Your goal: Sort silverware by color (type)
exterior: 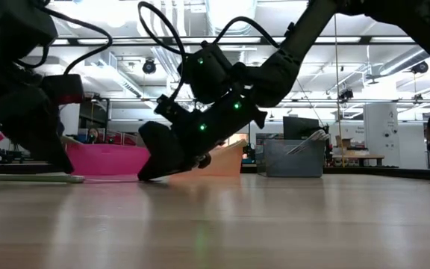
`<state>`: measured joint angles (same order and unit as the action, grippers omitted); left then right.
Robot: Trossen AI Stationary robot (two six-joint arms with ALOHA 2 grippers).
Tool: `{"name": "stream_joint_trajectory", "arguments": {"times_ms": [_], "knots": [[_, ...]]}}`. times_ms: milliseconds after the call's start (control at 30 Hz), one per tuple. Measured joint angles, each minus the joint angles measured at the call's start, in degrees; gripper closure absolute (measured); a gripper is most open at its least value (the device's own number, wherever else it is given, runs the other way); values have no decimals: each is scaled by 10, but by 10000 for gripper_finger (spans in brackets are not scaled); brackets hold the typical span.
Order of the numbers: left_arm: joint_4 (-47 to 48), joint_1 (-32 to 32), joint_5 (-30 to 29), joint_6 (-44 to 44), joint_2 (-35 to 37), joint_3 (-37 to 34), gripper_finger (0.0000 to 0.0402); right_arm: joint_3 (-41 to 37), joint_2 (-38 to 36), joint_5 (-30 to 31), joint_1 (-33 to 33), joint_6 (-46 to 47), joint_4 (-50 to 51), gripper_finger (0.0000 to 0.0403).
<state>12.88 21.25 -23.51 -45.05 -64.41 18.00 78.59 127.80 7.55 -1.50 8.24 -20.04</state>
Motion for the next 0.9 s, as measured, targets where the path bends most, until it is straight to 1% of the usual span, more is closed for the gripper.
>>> {"name": "stream_joint_trajectory", "arguments": {"times_ms": [133,333,633,767,900], "knots": [[-8,2,-1,-2,-14,-2,272,0,16,1,1,-18,-20,344],[-15,3,-2,-11,-44,-2,271,0,46,1,1,-18,-63,344],[-16,8,-13,-20,-83,1,273,-2,52,1,1,-18,-68,344],[-18,11,-17,-21,-94,1,290,-2,52,0,1,-18,-70,344],[-20,11,-17,-22,-98,-2,323,-2,52,0,1,-18,-70,344]]}}
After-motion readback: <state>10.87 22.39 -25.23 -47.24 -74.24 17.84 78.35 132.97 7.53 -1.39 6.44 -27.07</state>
